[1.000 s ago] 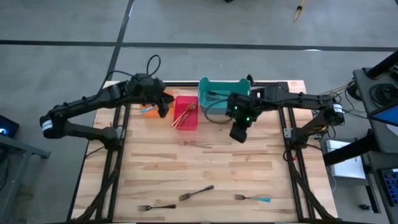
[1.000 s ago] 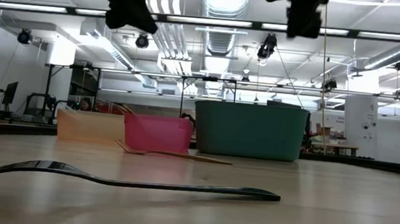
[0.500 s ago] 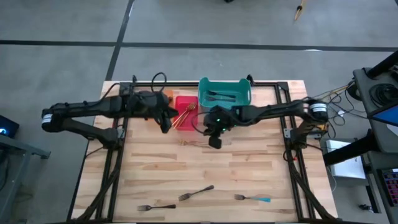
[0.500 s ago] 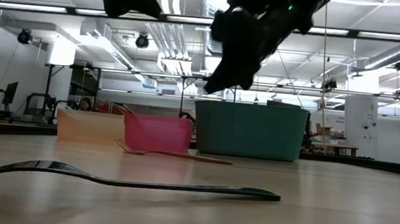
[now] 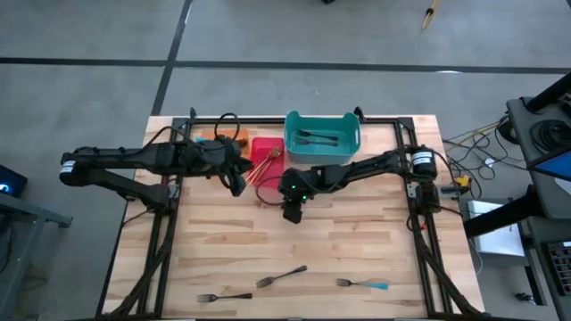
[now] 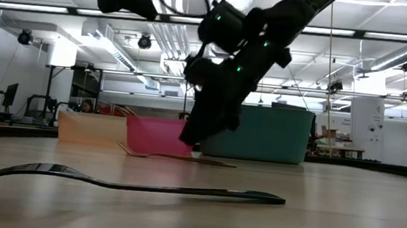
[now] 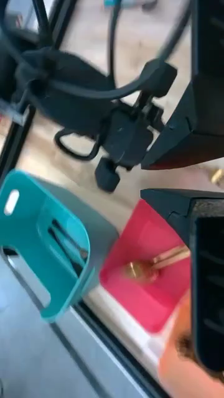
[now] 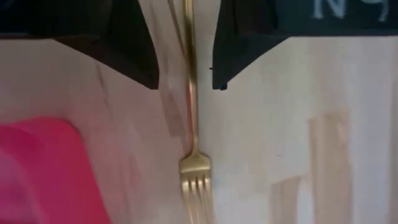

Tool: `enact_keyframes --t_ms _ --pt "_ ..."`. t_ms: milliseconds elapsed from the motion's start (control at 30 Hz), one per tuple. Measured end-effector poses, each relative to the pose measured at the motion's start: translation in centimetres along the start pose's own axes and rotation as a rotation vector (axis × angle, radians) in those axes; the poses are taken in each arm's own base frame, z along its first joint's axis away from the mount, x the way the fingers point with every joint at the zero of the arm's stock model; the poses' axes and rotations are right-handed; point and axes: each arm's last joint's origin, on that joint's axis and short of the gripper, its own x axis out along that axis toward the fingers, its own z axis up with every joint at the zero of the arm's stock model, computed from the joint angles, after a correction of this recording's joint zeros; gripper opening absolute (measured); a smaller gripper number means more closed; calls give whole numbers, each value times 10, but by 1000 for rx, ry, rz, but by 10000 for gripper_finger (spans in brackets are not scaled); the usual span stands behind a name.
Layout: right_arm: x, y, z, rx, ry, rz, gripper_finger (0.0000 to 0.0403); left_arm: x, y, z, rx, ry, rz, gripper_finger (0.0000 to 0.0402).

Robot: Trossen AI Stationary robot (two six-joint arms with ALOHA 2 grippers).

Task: Sort silverware by color (type)
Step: Put the gold fork into the red bin

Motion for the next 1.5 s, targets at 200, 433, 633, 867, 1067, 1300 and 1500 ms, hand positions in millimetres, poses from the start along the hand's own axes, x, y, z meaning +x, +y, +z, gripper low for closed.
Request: enact_keyframes --t_ms 200,433,633,867,1067,1300,1500 --pt "23 -4 -6 32 43 -16 161 -3 3 -2 8 10 43 41" --pt "38 -7 -12 16 57 -39 135 -6 5 -2 4 -9 79 41" --pt "42 -8 -14 33 55 -43 119 -6 6 -1 -3 -24 128 41" --pt "40 -6 -11 106 55 -40 119 -8 7 2 -116 -79 135 41" --pt "47 -7 -9 -27 3 -62 118 -8 7 10 28 -167 227 41" --pt "68 -12 -21 -22 46 -39 118 -26 4 32 96 -264 232 41" --pt "75 -12 -28 -35 67 -50 56 -74 6 70 161 -348 218 41"
